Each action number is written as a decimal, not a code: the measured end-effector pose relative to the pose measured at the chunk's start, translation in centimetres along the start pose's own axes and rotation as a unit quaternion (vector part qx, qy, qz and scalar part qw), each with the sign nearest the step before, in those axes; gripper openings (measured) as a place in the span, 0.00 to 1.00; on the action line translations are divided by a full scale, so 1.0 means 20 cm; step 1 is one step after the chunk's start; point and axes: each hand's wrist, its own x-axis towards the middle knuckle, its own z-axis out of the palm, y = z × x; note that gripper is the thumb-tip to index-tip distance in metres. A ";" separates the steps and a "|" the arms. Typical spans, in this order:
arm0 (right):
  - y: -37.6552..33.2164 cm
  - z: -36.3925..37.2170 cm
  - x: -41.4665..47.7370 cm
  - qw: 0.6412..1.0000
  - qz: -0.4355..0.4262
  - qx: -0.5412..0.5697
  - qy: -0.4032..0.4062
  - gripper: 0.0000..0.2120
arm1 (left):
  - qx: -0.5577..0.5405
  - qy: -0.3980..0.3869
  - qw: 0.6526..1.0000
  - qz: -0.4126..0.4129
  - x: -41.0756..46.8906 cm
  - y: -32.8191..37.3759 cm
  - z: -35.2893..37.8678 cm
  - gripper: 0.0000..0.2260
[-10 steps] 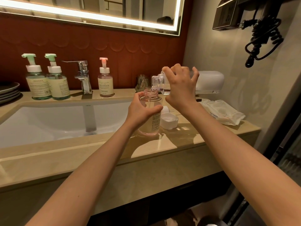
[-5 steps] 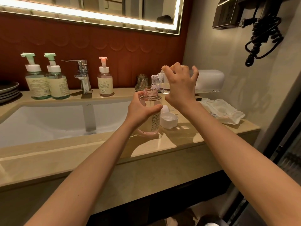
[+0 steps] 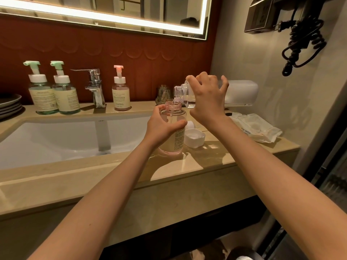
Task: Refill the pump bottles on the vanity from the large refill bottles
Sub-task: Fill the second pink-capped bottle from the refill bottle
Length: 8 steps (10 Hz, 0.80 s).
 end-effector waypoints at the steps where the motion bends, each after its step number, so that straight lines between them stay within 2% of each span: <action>1: 0.00 0.00 0.00 1.000 -0.001 -0.001 0.005 0.31 | 0.001 0.001 1.000 -0.002 0.00 0.00 0.00 0.36; 8: 0.00 0.01 0.00 1.000 -0.004 0.008 0.012 0.31 | 0.005 0.003 1.000 0.003 0.01 -0.02 0.01 0.36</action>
